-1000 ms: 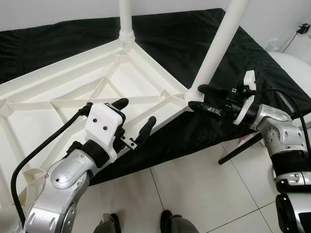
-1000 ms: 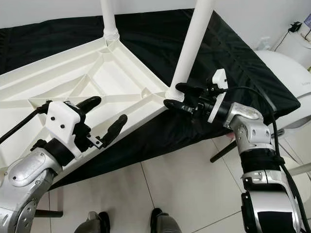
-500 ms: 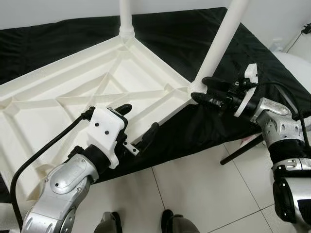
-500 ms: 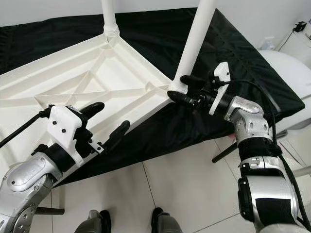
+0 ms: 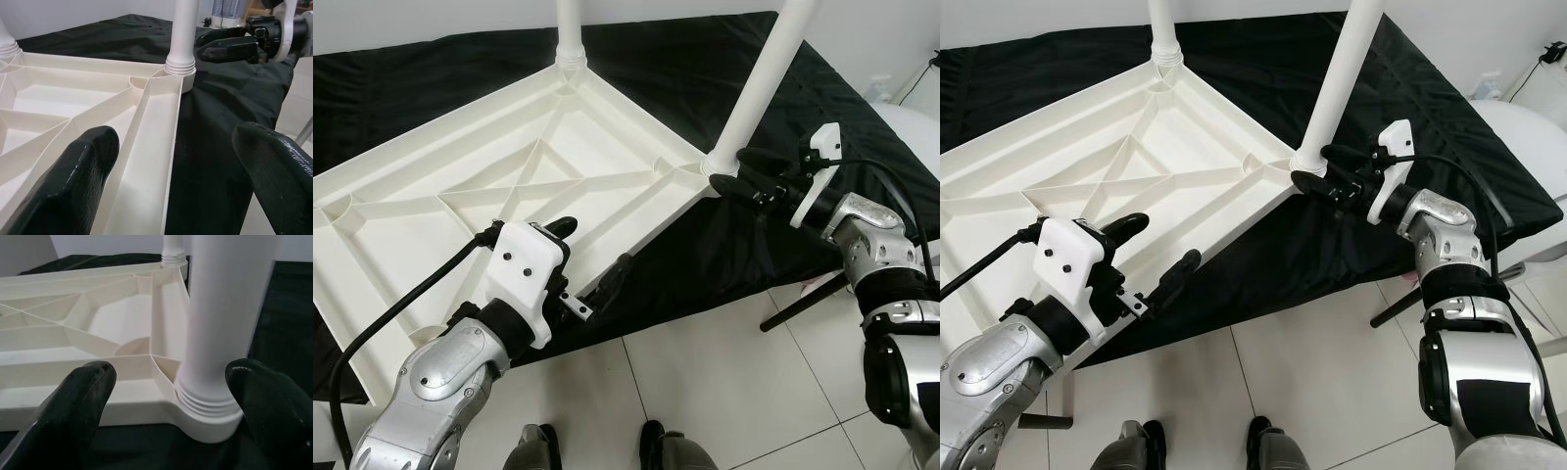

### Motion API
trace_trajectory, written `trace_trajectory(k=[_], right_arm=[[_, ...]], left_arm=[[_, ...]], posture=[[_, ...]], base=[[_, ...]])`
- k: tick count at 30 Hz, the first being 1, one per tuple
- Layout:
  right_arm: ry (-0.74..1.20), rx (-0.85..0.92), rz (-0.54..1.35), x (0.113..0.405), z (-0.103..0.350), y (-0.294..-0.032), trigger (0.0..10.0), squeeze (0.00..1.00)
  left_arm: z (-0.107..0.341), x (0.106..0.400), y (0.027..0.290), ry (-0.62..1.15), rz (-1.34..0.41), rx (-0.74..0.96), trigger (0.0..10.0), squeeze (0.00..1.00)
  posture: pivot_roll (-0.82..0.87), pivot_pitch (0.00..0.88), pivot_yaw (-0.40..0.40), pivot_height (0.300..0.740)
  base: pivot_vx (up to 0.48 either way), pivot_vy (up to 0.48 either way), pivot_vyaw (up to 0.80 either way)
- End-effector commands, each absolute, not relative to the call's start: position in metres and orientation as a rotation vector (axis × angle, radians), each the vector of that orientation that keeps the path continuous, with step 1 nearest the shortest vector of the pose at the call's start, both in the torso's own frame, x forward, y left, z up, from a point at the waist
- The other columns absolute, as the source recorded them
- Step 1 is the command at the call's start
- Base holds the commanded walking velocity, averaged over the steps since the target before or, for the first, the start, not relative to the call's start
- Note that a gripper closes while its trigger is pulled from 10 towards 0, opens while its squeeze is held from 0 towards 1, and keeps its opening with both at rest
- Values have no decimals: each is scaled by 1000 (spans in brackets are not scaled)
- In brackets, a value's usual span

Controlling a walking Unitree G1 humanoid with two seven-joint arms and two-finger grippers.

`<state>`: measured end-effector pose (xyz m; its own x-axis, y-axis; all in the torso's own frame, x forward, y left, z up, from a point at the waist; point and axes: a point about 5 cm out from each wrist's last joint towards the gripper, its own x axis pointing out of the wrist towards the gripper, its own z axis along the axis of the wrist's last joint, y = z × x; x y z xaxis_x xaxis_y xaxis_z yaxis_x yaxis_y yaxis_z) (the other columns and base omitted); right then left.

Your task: Building children table

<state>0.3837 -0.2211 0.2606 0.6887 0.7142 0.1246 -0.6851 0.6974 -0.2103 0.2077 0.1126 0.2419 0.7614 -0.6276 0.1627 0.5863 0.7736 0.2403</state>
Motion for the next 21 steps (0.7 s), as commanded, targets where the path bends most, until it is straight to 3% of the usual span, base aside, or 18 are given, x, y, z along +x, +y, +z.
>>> trace_trajectory(k=[1,14,21], right_arm=[[-203,-169,776,383,262,-225,10000,0],[-212,-172,774,385,263,-225,10000,0],[-170,-181,879,380,252,-221,10000,0]], left_arm=[[243,202,112,-245,-660,179,10000,0],[243,201,112,-234,-665,176,10000,0],[244,203,112,-233,-669,175,10000,0]], posture=[[35,303,-21,740],[35,308,-13,740],[35,310,-13,740]], base=[[0,0,0],[0,0,0],[0,0,0]])
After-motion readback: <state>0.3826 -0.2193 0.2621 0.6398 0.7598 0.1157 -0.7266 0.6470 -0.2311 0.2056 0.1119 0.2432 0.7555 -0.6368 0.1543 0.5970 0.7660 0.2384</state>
